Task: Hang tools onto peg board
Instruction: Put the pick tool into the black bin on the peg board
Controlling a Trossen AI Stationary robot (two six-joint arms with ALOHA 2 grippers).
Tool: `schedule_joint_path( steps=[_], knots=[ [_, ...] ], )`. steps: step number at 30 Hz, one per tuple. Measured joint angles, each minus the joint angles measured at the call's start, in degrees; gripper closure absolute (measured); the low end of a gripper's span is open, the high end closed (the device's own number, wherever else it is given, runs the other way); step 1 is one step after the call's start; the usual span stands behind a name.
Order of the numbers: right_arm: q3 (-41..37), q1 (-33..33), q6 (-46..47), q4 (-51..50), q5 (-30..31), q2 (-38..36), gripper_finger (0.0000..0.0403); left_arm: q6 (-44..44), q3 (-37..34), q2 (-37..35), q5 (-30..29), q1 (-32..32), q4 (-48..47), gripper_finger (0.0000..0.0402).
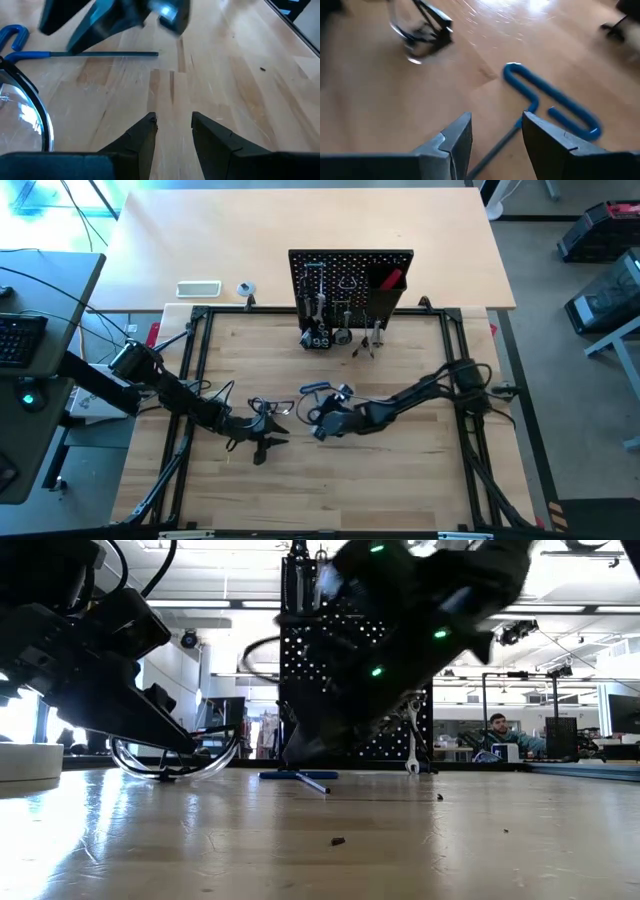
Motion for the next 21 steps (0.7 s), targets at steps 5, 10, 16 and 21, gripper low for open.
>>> schedule_joint_path(
  steps=[5, 10, 16, 21],
  knots=[
    [8.9, -1.6, 2.0, -15.8, 2.8, 4.8, 0.0237, -0.6, 0.0, 0.0, 0.6, -0.2, 0.1, 0.0284],
    [10.7, -3.4, 6.7, -19.6, -4.6, 6.9, 0.0252, -0.5, 0.0, 0.0, 0.4, -0.9, 0.1, 0.0284],
    [10.0, -1.1, 6.5, -23.5, -10.4, 6.0, 0.0378, 0.1, 0.0, 0.0, -0.3, -1.5, 0.1, 0.0284],
    [9.8, 2.9, 5.9, -29.7, -11.7, 4.3, 0.0388, 1.1, 0.0, 0.0, -0.6, -1.5, 0.1, 0.0284]
  ],
)
